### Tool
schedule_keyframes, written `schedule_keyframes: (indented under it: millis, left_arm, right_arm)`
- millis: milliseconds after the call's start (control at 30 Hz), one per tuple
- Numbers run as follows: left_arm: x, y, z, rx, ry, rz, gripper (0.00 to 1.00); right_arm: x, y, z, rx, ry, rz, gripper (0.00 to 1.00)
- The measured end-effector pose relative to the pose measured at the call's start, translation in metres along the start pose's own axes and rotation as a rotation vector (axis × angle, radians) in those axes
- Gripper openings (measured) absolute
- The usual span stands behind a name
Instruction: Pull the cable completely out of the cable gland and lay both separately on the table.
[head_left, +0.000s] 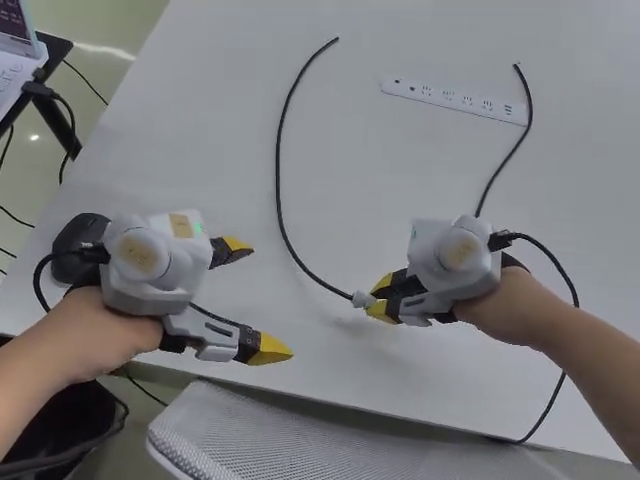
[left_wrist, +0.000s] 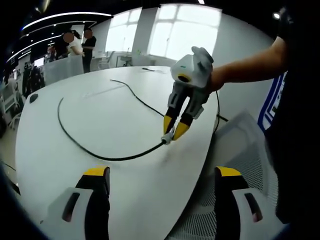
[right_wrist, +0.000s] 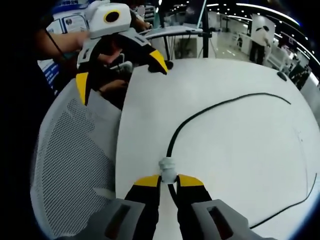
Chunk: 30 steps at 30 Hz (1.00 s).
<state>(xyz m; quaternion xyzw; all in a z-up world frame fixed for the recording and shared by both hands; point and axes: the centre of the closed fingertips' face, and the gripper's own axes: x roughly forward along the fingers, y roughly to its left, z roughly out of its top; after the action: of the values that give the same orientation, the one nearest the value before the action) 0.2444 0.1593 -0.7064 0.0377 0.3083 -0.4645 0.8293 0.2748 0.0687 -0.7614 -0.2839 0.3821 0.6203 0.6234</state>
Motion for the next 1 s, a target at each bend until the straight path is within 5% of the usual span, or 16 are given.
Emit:
schedule_keyframes:
  millis: [333,667,1000]
  left_arm:
    - [0.015,-0.013,0.029,0.031,-0.05,-0.047,0.83]
    - [0.024,-0.028,0.04,0.058,-0.054,-0.089,0.79]
    - [0.025,-0.039,0.071,0.086,-0.137,-0.123,0.73]
  right_arm:
    - [-0.029,0.017,0.023,-0.012,-0.061,0.003,0.06]
    - [-0.054,0.025,0.039,-0.067,-0.055,-0.01,0.06]
    - [-0.079,0.035,0.063,-0.152,-0.037,0.018,0.06]
